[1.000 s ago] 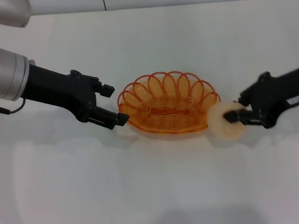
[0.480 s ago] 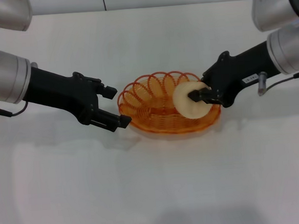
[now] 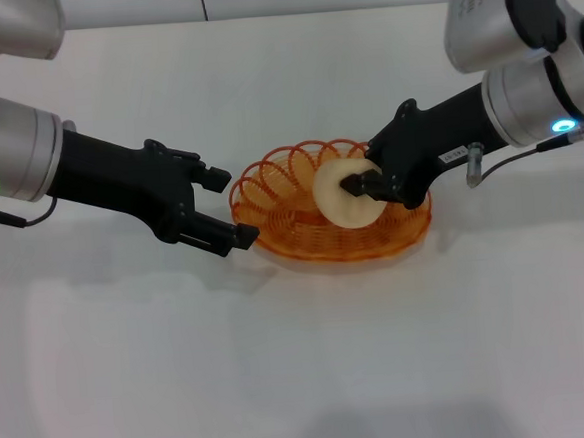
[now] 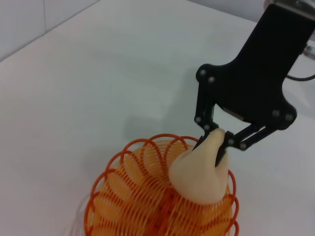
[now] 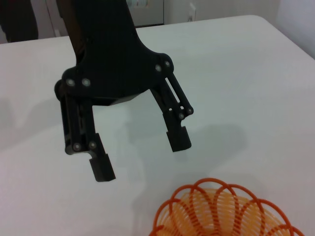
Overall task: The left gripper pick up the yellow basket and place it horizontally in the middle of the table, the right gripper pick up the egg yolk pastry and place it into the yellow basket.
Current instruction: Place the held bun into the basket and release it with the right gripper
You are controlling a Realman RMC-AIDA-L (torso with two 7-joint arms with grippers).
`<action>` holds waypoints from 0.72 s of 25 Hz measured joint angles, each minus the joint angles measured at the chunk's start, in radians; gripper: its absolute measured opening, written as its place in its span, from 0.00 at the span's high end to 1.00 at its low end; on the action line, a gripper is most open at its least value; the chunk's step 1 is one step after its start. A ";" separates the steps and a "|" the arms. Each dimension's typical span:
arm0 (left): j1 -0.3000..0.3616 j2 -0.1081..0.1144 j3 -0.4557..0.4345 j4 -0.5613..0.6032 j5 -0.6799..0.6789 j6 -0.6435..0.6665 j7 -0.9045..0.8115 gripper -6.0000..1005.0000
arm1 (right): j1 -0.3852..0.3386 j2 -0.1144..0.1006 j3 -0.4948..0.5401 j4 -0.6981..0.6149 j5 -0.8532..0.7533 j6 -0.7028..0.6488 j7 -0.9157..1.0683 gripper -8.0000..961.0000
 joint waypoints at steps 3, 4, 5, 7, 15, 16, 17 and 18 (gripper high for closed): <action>0.000 0.000 0.000 0.001 0.000 0.000 0.000 0.14 | 0.004 0.000 -0.008 0.013 0.001 0.012 0.000 0.89; 0.000 0.000 0.000 0.001 0.000 0.000 0.000 0.14 | 0.005 0.000 -0.008 0.015 0.001 0.013 0.000 0.89; 0.000 -0.001 -0.001 0.001 0.000 0.000 0.000 0.14 | 0.005 0.000 -0.008 0.016 0.001 0.014 0.000 0.89; 0.000 -0.001 -0.002 0.001 0.000 0.000 0.000 0.14 | 0.005 0.000 -0.012 0.016 0.001 0.016 0.000 0.89; 0.004 -0.001 -0.006 0.000 0.000 -0.008 0.001 0.14 | 0.014 0.000 -0.033 0.007 0.009 0.030 -0.005 0.86; 0.006 -0.001 -0.007 0.000 0.000 -0.009 0.001 0.14 | 0.012 0.000 -0.034 0.000 0.009 0.036 -0.005 0.83; 0.008 -0.001 -0.009 0.000 0.000 -0.009 0.003 0.14 | 0.010 0.000 -0.034 -0.005 0.010 0.038 -0.005 0.80; 0.009 -0.001 -0.010 0.001 0.000 -0.009 0.004 0.14 | 0.006 0.000 -0.034 -0.014 0.011 0.040 -0.004 0.76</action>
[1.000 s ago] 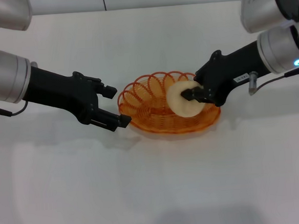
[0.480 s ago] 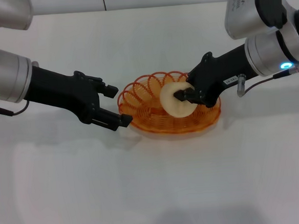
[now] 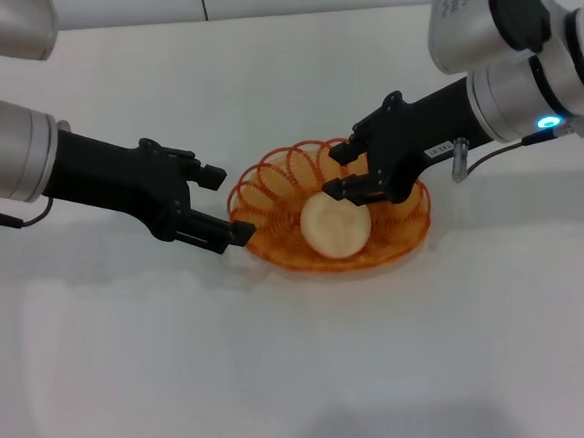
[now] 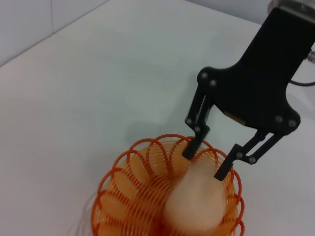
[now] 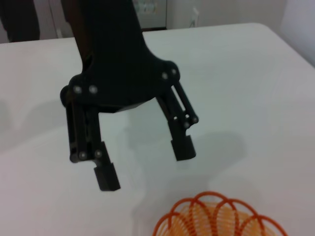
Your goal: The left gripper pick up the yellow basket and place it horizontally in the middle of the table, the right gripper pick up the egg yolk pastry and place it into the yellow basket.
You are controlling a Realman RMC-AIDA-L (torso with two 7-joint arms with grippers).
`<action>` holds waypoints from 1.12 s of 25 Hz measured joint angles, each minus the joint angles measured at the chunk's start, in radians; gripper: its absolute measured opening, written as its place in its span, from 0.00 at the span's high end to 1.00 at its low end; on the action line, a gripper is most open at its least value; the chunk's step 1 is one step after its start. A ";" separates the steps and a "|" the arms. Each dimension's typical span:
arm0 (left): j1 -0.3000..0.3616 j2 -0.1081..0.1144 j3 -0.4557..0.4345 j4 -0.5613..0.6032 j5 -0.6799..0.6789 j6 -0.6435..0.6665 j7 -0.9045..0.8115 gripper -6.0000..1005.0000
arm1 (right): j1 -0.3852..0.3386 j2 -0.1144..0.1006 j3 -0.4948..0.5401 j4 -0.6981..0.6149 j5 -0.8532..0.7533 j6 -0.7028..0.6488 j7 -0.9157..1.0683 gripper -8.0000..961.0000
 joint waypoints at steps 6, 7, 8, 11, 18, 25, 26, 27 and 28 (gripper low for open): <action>0.000 0.000 -0.001 -0.001 -0.002 -0.002 0.008 0.14 | -0.024 -0.001 -0.001 -0.033 0.012 0.001 -0.002 0.52; 0.000 0.000 -0.001 0.000 -0.003 -0.002 0.008 0.14 | -0.033 -0.002 0.002 -0.042 0.014 0.002 -0.002 0.47; 0.000 0.000 -0.001 0.000 -0.007 -0.003 0.008 0.14 | -0.047 -0.002 0.004 -0.057 0.016 0.006 -0.002 0.42; 0.000 0.004 -0.001 0.001 -0.022 -0.004 0.009 0.14 | -0.111 -0.005 0.009 -0.127 0.017 0.028 -0.004 0.33; 0.010 0.008 -0.001 0.000 -0.028 -0.005 0.029 0.14 | -0.265 -0.010 0.099 -0.217 0.057 0.023 -0.024 0.18; 0.013 0.008 -0.001 -0.005 -0.025 -0.005 0.056 0.14 | -0.377 -0.014 0.224 -0.209 0.164 -0.104 -0.131 0.12; 0.013 0.007 -0.001 -0.005 -0.025 -0.005 0.064 0.14 | -0.388 -0.014 0.245 -0.200 0.179 -0.128 -0.153 0.12; 0.013 0.007 -0.001 -0.005 -0.025 -0.006 0.070 0.14 | -0.397 -0.015 0.265 -0.190 0.197 -0.151 -0.178 0.12; 0.013 0.006 -0.001 -0.005 -0.026 -0.006 0.080 0.14 | -0.402 -0.015 0.277 -0.179 0.208 -0.166 -0.193 0.12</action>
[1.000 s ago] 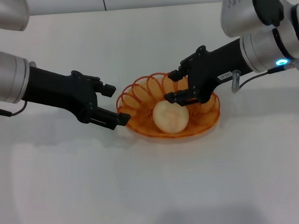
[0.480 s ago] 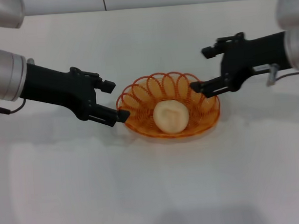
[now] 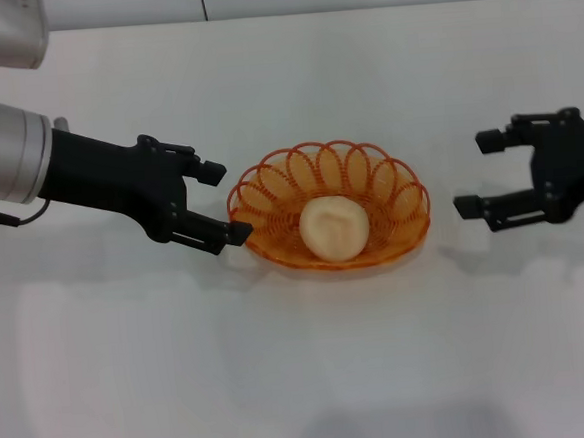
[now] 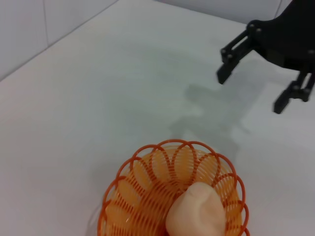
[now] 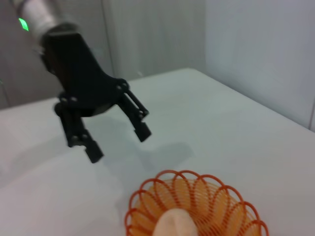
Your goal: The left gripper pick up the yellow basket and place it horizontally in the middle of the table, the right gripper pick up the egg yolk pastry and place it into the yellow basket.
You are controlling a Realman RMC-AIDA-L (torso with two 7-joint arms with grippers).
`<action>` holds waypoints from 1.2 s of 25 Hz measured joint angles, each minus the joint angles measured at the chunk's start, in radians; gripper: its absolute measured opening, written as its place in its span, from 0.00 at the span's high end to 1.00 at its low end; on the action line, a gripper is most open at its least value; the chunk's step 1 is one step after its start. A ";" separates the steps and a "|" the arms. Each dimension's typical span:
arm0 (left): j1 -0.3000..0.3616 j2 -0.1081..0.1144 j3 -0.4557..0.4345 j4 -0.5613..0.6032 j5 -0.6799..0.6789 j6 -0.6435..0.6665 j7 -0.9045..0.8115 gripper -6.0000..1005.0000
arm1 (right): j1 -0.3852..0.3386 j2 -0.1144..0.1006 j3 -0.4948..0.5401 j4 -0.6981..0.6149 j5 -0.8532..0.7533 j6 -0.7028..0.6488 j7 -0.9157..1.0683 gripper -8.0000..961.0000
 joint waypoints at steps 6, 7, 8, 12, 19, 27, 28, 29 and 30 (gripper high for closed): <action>0.000 -0.005 0.000 -0.011 -0.003 -0.006 0.031 0.14 | -0.033 -0.002 0.057 0.060 0.073 -0.088 -0.094 0.12; 0.000 -0.005 0.000 -0.011 -0.003 -0.006 0.031 0.14 | -0.033 -0.002 0.057 0.060 0.073 -0.088 -0.094 0.12; 0.000 -0.006 0.000 -0.011 -0.003 -0.006 0.034 0.14 | -0.034 -0.002 0.057 0.061 0.073 -0.091 -0.095 0.12; 0.000 -0.010 0.001 -0.011 -0.011 -0.006 0.046 0.14 | -0.033 -0.002 0.057 0.059 0.069 -0.105 -0.095 0.12; 0.000 -0.012 0.005 -0.019 -0.040 -0.003 0.079 0.14 | -0.029 -0.002 0.055 0.054 0.055 -0.119 -0.095 0.12; -0.044 -0.021 0.022 -0.075 -0.066 0.000 0.137 0.14 | -0.028 -0.002 0.051 0.052 0.025 -0.131 -0.091 0.13; -0.047 -0.021 0.027 -0.079 -0.070 0.000 0.140 0.14 | -0.027 -0.002 0.051 0.052 0.025 -0.132 -0.090 0.13; -0.049 -0.021 0.034 -0.082 -0.074 0.000 0.144 0.14 | -0.027 -0.002 0.051 0.052 0.025 -0.133 -0.090 0.13; -0.049 -0.021 0.040 -0.083 -0.076 0.000 0.147 0.14 | -0.026 -0.002 0.051 0.052 0.025 -0.133 -0.090 0.13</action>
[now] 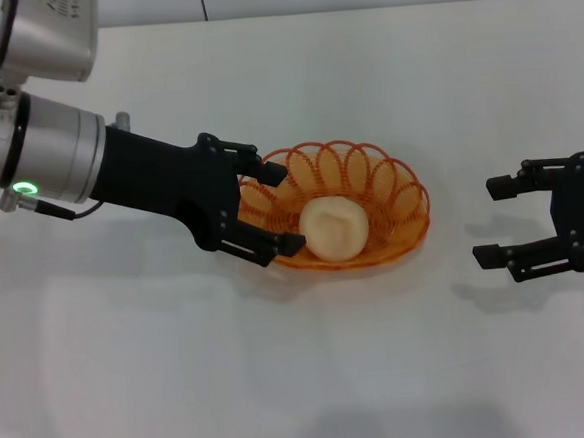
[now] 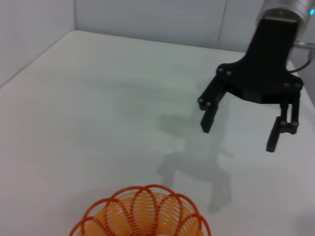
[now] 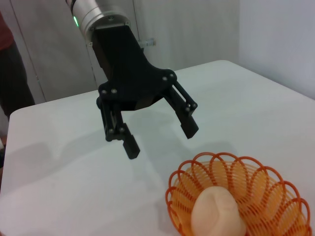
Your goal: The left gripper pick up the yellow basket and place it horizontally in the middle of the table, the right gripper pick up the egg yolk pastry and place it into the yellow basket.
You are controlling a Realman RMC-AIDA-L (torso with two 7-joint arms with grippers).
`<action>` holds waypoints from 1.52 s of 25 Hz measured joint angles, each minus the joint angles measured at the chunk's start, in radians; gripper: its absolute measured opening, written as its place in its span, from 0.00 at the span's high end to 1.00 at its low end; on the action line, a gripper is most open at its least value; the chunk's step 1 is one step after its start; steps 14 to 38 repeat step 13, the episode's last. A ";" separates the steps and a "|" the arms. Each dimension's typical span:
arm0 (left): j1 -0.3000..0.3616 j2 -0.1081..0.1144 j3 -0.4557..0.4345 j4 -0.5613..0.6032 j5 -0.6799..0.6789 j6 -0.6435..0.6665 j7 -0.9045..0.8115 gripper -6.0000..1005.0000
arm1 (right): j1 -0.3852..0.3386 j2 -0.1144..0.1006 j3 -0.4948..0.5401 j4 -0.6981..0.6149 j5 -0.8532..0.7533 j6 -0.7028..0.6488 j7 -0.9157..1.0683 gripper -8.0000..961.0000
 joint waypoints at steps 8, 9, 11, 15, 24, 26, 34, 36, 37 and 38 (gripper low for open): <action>-0.004 0.000 0.009 -0.001 -0.004 0.002 0.010 0.14 | 0.014 0.000 -0.001 0.000 -0.025 0.000 0.004 0.13; -0.005 0.000 0.009 -0.002 -0.004 0.002 0.010 0.14 | 0.016 0.000 -0.001 0.000 -0.025 0.000 0.003 0.13; -0.005 0.000 0.009 -0.002 -0.004 0.002 0.010 0.14 | 0.018 0.000 -0.002 0.001 -0.025 0.000 0.004 0.13; -0.005 0.000 0.009 -0.002 -0.004 0.002 0.010 0.14 | 0.019 0.000 -0.002 0.001 -0.025 0.000 0.004 0.13; -0.005 0.000 0.009 -0.002 -0.004 0.002 0.010 0.14 | 0.019 0.000 -0.002 0.001 -0.025 0.000 0.004 0.13; -0.005 0.000 0.009 -0.002 -0.004 0.002 0.010 0.14 | 0.019 0.000 -0.002 0.001 -0.025 0.000 0.004 0.13; -0.005 0.000 0.009 -0.002 -0.004 0.002 0.010 0.14 | 0.019 0.000 -0.002 0.001 -0.025 0.000 0.004 0.13; -0.005 0.000 0.009 -0.002 -0.004 0.002 0.010 0.14 | 0.019 0.000 -0.002 0.001 -0.025 0.000 0.004 0.13; -0.005 0.000 0.009 -0.002 -0.004 0.002 0.010 0.14 | 0.019 0.000 -0.002 0.001 -0.025 0.000 0.004 0.13; -0.005 0.000 0.009 -0.002 -0.004 0.002 0.010 0.14 | 0.019 0.000 -0.002 0.001 -0.025 0.000 0.004 0.13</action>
